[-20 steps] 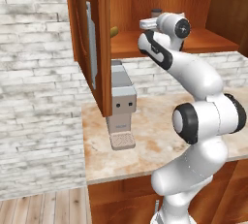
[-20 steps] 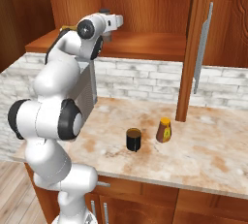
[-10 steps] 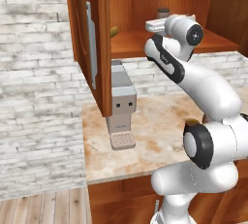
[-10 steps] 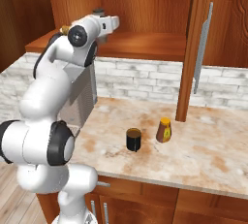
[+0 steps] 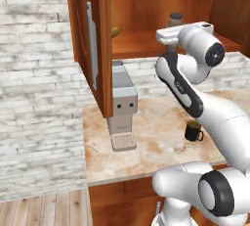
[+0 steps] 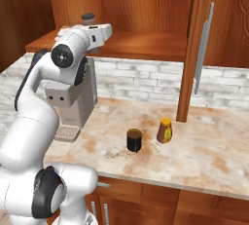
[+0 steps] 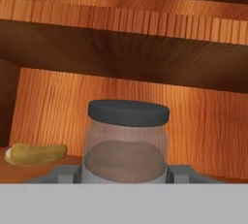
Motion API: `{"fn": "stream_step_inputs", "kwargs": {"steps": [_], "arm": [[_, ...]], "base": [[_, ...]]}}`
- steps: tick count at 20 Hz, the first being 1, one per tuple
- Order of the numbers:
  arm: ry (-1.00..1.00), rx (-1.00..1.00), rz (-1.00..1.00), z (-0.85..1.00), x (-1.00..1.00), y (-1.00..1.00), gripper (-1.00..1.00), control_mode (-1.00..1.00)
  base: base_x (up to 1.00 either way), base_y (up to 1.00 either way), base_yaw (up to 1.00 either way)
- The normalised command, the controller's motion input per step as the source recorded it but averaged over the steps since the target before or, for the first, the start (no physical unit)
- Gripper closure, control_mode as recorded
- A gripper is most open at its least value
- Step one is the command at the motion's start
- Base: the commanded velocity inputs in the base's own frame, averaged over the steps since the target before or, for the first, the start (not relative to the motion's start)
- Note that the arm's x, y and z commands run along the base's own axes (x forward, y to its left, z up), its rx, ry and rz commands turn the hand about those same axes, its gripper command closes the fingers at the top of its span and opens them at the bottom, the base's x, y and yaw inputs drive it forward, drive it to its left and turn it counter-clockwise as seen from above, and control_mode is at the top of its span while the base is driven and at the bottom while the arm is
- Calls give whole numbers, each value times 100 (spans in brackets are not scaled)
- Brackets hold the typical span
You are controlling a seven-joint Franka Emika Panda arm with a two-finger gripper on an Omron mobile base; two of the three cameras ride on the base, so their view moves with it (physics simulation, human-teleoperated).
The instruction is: Pick the cinnamon and honey bottle from the cabinet and place them next to the mug.
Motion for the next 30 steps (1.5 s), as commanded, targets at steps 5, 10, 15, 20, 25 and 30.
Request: {"fn": "stream_step_inputs", "kwargs": {"steps": [5,10,15,20,25,30], "arm": [[-7,0,0,0,-100,2,100,-100],[-10,0,0,0,-100,0,100,-100],[-8,0,0,-9,-100,0,100,-100],[-4,1,0,-29,-100,0,100,-100],[-1,1,0,-29,-100,0,100,-100],[-2,3,0,-39,-100,0,100,-100]], "base": [[0,0,0],[0,0,0],[0,0,0],[0,0,0],[0,0,0],[0,0,0]]}}
